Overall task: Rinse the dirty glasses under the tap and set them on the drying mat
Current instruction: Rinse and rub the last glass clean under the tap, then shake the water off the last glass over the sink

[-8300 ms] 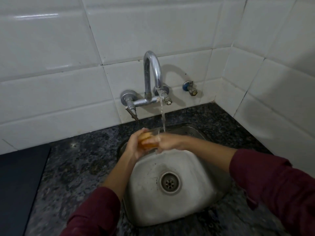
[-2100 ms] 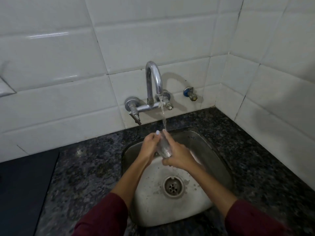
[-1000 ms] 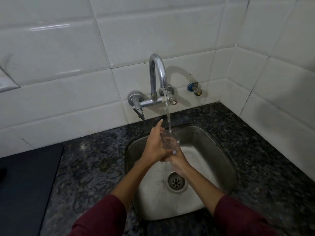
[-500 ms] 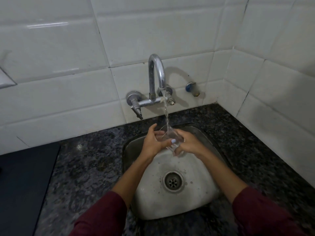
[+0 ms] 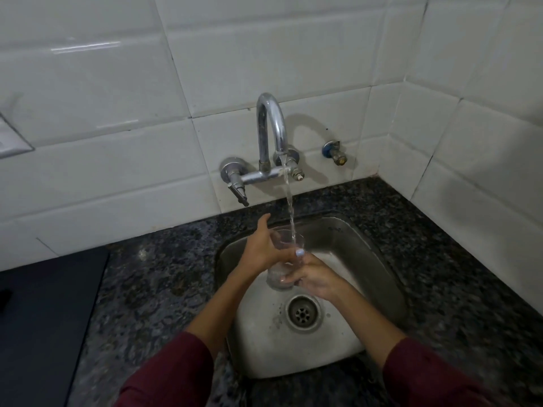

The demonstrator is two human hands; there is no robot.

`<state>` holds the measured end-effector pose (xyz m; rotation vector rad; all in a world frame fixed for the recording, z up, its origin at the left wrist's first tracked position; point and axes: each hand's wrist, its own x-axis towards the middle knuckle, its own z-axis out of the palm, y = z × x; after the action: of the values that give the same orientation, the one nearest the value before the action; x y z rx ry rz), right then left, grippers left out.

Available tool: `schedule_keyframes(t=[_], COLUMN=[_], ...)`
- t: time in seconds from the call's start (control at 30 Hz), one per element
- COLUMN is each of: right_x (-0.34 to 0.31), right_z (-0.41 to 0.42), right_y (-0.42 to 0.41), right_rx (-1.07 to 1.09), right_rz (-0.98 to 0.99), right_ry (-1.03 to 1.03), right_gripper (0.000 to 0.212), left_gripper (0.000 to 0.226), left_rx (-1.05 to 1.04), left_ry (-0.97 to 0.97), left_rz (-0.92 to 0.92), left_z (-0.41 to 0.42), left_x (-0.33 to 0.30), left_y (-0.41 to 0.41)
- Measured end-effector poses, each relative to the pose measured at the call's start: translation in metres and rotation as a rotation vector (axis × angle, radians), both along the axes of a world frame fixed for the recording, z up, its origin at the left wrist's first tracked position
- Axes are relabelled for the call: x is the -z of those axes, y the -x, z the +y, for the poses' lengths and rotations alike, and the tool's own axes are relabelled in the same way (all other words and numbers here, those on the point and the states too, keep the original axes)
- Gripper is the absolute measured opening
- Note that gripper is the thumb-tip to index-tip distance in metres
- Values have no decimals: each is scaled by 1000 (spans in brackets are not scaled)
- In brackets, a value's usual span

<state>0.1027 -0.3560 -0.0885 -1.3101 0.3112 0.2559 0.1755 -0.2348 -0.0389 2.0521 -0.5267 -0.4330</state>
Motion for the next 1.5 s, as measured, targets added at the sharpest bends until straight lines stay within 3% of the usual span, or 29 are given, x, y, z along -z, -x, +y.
schedule_keyframes(t=[0.13,0.23,0.37,0.47,0.57,0.77,0.83,0.9,0.97,1.03,1.17,1.3,1.4,1.5], right_x=[-16,-35,-71,-86,-94,-95,-97,-98,-97,-94,-79,-44,-31,-37], right_z=[-27,-50,-62,-62,-61,-54,-46,-36,-26,-14,12,45,73,102], right_y=[3,4,12,17,16,13,15,17,21,24,28,28,20,-7], right_rx=[-67,-125,-136,-132,-174,-273,-297,-316,-305,-272,-114,148,216,255], right_rz=[-15,6,77,99,81,26,-5,-43,-95,-176,-321,-324,-291,-326], right_ry=[317,604,1060,1209,1304,1372,1378,1379,1330,1242,1013,607,573,624], right_gripper=[85,98,81,67,64,65,69,76,81,85,97,90,66,57], left_gripper=[80,69,48,35,40,38,39,57,95,106,70,61,53,58], left_rx=[-270,-447,-496,-525,-463,-343,-154,158,361,308,5,-206,-268,-248], left_ry=[148,158,-17,-134,-263,-482,-612,-551,-362,-211,21,134,122,145], left_rz=[162,106,-110,-156,-273,-385,-347,-254,-137,-89,-72,-46,-38,-24], left_z=[10,6,-11,-21,-21,-5,4,12,17,19,32,50,63,92], left_x=[-3,-13,-27,-31,-23,-23,-19,-11,-2,7,27,41,40,36], left_y=[-13,-39,-63,-65,-70,-55,-31,-2,25,43,58,58,51,35])
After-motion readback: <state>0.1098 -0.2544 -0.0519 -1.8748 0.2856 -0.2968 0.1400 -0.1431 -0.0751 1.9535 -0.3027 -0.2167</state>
